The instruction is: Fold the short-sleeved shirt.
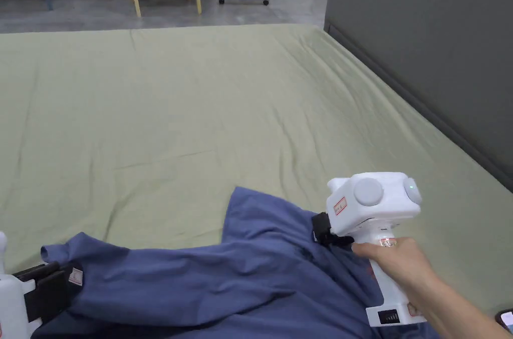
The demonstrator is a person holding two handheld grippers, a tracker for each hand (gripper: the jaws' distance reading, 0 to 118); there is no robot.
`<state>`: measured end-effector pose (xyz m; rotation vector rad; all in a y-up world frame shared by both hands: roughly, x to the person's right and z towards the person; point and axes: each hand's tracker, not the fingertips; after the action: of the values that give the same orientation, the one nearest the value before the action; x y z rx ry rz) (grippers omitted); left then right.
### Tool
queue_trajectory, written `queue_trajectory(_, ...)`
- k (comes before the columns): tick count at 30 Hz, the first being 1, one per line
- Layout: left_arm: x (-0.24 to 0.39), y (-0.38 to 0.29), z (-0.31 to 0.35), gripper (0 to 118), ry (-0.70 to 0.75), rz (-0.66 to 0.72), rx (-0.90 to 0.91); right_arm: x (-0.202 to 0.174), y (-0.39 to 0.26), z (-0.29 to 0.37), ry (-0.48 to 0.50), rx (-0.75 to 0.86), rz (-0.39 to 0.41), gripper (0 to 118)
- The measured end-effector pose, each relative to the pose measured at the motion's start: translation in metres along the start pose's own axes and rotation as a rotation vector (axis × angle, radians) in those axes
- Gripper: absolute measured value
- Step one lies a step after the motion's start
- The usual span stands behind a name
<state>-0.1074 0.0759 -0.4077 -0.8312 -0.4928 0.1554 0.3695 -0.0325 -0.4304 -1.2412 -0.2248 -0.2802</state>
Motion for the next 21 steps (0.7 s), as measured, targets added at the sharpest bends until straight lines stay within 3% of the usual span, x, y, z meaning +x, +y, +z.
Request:
queue_trajectory(1, -0.002, 0.000, -0.002, 1, -0.011, 0.014, -0.006, -0.003, -0.004, 0.006, 0.003, 0.058, 0.013, 24)
queue_trajectory(2, -0.003, 0.000, -0.004, 1, -0.027, 0.032, -0.004, -0.005, -0.006, 0.016, 0.002, 0.092, 0.038, 7)
queue_trajectory(3, -0.004, 0.000, -0.005, 1, -0.037, 0.040, 0.003, -0.001, -0.012, 0.025, 0.029, 0.115, 0.046, 6)
queue_trajectory(10, -0.010, 0.033, 0.035, 1, -0.068, 0.064, 0.130, 0.004, -0.040, 0.122, 0.057, 0.447, 0.044, 6)
queue_trajectory(14, 0.000, 0.070, 0.098, 1, -0.062, 0.004, 0.270, 0.008, -0.049, 0.218, 0.119, 0.697, 0.000, 6)
queue_trajectory(21, 0.022, 0.147, 0.233, 1, -0.049, -0.107, 0.558, -0.001, -0.047, 0.392, 0.174, 1.046, 0.012, 6)
